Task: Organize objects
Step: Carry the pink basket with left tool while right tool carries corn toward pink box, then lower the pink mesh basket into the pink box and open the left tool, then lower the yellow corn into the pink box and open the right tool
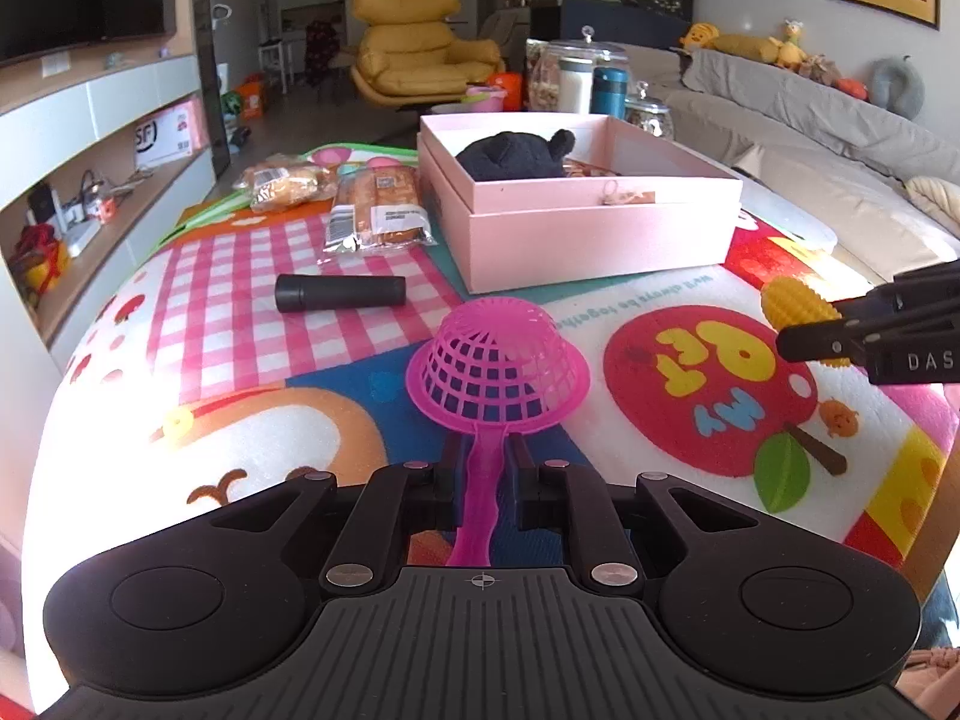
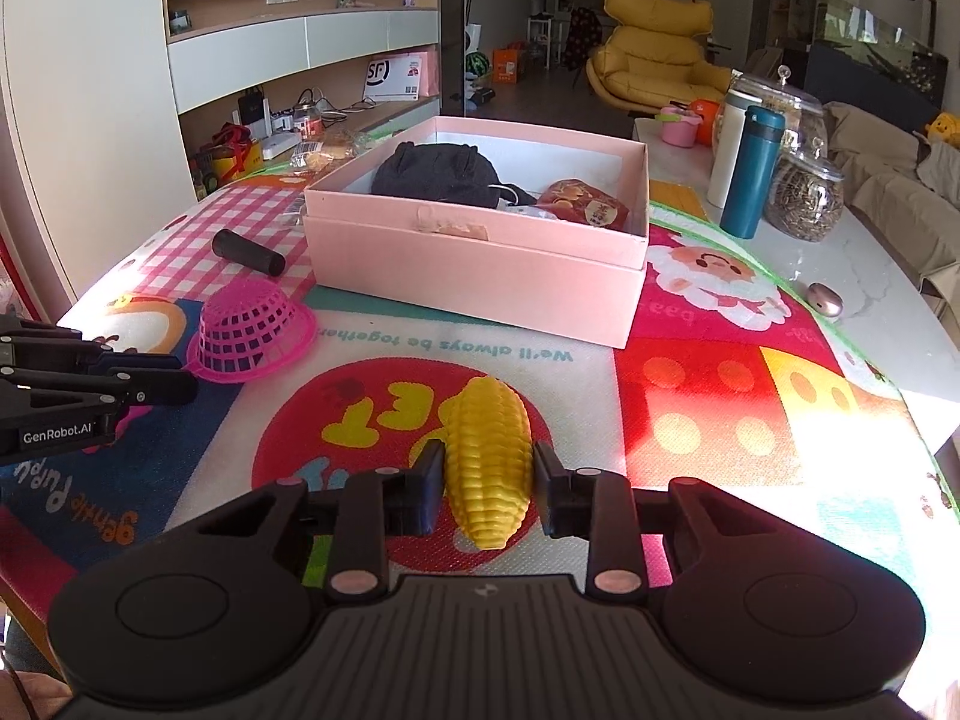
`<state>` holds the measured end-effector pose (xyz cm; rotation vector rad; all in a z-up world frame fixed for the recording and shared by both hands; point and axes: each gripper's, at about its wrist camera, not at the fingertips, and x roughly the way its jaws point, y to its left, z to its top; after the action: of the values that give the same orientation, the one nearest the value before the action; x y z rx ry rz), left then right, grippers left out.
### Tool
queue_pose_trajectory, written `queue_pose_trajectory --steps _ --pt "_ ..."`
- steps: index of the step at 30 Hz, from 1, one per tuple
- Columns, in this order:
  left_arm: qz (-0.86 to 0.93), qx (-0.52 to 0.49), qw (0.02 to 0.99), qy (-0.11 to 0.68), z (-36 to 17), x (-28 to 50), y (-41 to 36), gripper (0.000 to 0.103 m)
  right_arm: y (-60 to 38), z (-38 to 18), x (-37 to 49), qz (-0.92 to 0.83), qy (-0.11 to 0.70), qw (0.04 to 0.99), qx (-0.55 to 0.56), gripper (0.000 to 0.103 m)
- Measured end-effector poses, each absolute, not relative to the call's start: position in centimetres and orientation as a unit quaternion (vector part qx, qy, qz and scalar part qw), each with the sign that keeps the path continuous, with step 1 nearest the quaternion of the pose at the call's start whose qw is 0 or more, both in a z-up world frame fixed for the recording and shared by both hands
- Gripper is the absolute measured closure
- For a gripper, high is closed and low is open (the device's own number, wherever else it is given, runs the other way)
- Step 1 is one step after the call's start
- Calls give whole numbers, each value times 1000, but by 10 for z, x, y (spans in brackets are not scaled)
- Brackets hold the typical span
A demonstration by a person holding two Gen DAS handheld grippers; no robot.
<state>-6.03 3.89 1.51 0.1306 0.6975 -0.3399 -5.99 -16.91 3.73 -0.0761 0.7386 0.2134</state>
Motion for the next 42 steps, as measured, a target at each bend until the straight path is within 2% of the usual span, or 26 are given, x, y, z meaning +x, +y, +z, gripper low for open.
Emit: queue_pose_trajectory --steps 8,13,17,20,22,26,30,36,42 --pt "-181 71 925 327 33 -78 36 87 -184 59 -75 104 347 932 -30 73" --pt "-205 50 933 292 68 -66 24 87 -190 62 -79 104 343 933 -24 73" --pt "-213 54 947 232 107 -37 1 87 -193 60 -79 103 343 933 -19 73" --pt "-234 1 950 207 124 8 -20 87 -195 57 -77 99 347 933 -14 73" --pt "-252 -27 945 208 122 44 -36 83 -197 54 -75 94 351 932 -10 73" --pt "-201 -23 954 222 101 86 -59 84 -202 53 -71 82 355 931 -3 73" --pt "-186 -76 952 232 86 77 -30 83 -211 54 -70 72 356 932 0 73" --pt "-171 -69 950 252 61 41 19 83 -219 61 -48 64 367 928 7 73" --pt "-178 -49 945 268 59 47 39 84 -215 99 1 75 341 937 4 73"
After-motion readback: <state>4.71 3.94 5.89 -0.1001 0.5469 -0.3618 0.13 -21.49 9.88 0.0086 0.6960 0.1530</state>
